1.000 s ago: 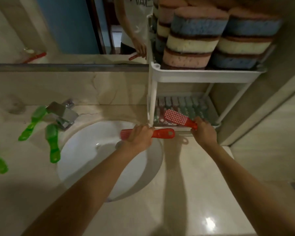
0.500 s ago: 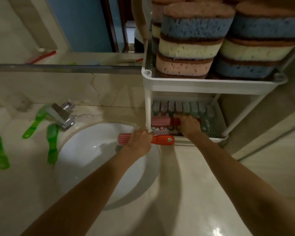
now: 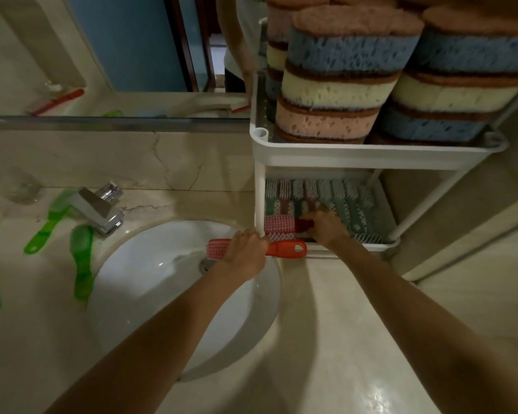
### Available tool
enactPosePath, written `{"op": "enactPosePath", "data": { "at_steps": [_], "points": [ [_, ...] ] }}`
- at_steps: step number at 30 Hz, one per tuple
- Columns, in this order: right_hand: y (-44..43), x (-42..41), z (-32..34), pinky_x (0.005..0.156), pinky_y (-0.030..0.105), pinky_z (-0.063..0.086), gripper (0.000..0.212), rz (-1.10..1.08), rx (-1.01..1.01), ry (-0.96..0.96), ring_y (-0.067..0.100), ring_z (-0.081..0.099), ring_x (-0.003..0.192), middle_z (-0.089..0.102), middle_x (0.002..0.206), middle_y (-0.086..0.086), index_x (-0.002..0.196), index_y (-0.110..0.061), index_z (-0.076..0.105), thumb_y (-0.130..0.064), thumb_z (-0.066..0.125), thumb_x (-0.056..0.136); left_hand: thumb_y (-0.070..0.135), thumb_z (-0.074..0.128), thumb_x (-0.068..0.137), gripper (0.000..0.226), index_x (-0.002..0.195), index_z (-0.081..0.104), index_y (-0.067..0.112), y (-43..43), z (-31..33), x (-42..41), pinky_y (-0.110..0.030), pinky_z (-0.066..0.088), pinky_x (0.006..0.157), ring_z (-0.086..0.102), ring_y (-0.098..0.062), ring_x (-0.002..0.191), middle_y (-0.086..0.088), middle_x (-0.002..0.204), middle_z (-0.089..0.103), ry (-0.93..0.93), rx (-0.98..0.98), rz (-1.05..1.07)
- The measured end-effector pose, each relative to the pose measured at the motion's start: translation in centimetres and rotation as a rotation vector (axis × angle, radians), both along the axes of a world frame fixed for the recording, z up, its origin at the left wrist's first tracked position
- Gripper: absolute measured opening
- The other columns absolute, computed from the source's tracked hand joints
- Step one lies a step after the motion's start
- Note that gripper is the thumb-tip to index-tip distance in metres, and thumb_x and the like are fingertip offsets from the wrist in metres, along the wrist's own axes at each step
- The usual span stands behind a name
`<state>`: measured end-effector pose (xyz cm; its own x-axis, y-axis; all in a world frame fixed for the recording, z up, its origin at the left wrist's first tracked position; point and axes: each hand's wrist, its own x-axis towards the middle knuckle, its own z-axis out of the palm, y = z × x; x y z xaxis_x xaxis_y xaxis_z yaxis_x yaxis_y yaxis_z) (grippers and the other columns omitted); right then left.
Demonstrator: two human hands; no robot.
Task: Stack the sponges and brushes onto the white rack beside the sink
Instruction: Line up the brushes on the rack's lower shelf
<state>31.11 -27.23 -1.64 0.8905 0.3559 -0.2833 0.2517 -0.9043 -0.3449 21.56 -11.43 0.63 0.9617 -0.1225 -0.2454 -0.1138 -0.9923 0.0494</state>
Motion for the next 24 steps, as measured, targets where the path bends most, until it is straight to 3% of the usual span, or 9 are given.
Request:
{"op": "enactPosePath", "data": {
  "at_steps": [3,6,9,13,16,18,21,24],
  "points": [
    [-0.3,-0.2,0.0,0.105,0.038,0.041,0.035,0.007,0.002,-0.013,0.034,0.049,0.122,0.046,0.139,0.015,0.123,-0.016,0.062,-0.014,0.057,0.089,0.012,0.046,0.092,0.034,0.126,0.051,0.008,-0.3,0.2,0.1,-0.036,0.038,0.101,0.052,-0.028,0.116,-0.015,0.124,0.057,0.002,-0.005,-0.012],
    [-0.5,-0.3,-0.4,0.103,0.037,0.043,0.041,-0.017,0.066,-0.056,0.035,0.053,0.119,0.052,0.135,0.018,0.127,-0.011,0.058,0.000,0.047,0.089,0.011,0.045,0.092,0.029,0.119,0.054,0.007,-0.8,0.5,0.0,-0.036,0.040,0.097,0.056,-0.029,0.114,-0.015,0.123,0.059,0.017,0.011,-0.030],
    [-0.7,-0.9,-0.4,0.097,0.036,0.044,0.037,-0.132,0.228,-0.123,0.037,0.054,0.114,0.053,0.130,0.021,0.128,-0.007,0.054,-0.004,0.044,0.093,0.012,0.045,0.092,0.027,0.116,0.056,0.007,-1.3,0.6,0.0,-0.036,0.042,0.095,0.058,-0.030,0.113,-0.014,0.123,0.061,0.033,0.024,-0.033],
    [-1.4,-3.6,1.5,0.086,0.036,0.045,0.027,-0.280,0.534,0.030,0.027,0.061,0.095,0.065,0.102,0.016,0.102,0.002,0.066,-0.018,0.049,0.095,0.014,0.047,0.093,0.029,0.119,0.056,0.008,-2.4,1.4,0.3,-0.037,0.043,0.097,0.058,-0.031,0.114,-0.014,0.122,0.061,0.035,-0.018,-0.021],
    [-2.5,-5.1,2.3,0.066,0.020,0.045,0.019,-0.347,0.723,0.231,0.013,0.056,0.074,0.061,0.085,0.006,0.081,-0.007,0.066,-0.011,0.052,0.093,0.017,0.049,0.093,0.030,0.120,0.058,0.007,-3.9,1.8,0.7,-0.037,0.044,0.096,0.059,-0.031,0.112,-0.015,0.121,0.061,0.026,-0.043,-0.046],
    [-3.5,-5.3,2.5,0.052,0.009,0.043,0.025,-0.411,0.807,0.261,0.009,0.053,0.068,0.058,0.078,0.001,0.071,-0.017,0.060,-0.009,0.052,0.093,0.017,0.050,0.093,0.030,0.120,0.058,0.006,-4.9,1.9,1.0,-0.038,0.045,0.095,0.058,-0.032,0.112,-0.015,0.120,0.061,0.019,-0.049,-0.066],
    [-5.2,-5.2,3.0,0.045,0.009,0.043,0.022,-0.431,0.882,0.270,0.010,0.054,0.064,0.057,0.073,0.000,0.071,-0.017,0.057,-0.010,0.056,0.092,0.014,0.048,0.093,0.028,0.119,0.057,0.006,-6.2,2.2,1.5,-0.039,0.045,0.095,0.058,-0.032,0.111,-0.015,0.120,0.060,0.004,-0.049,-0.071],
    [-6.1,-4.9,3.2,0.045,0.013,0.047,0.008,-0.491,0.926,0.300,0.006,0.062,0.055,0.062,0.075,0.004,0.086,-0.010,0.058,-0.005,0.055,0.091,0.013,0.047,0.094,0.029,0.120,0.055,0.005,-6.8,2.5,2.3,-0.039,0.045,0.094,0.059,-0.032,0.110,-0.016,0.120,0.060,-0.043,-0.079,-0.058]
  ]
}}
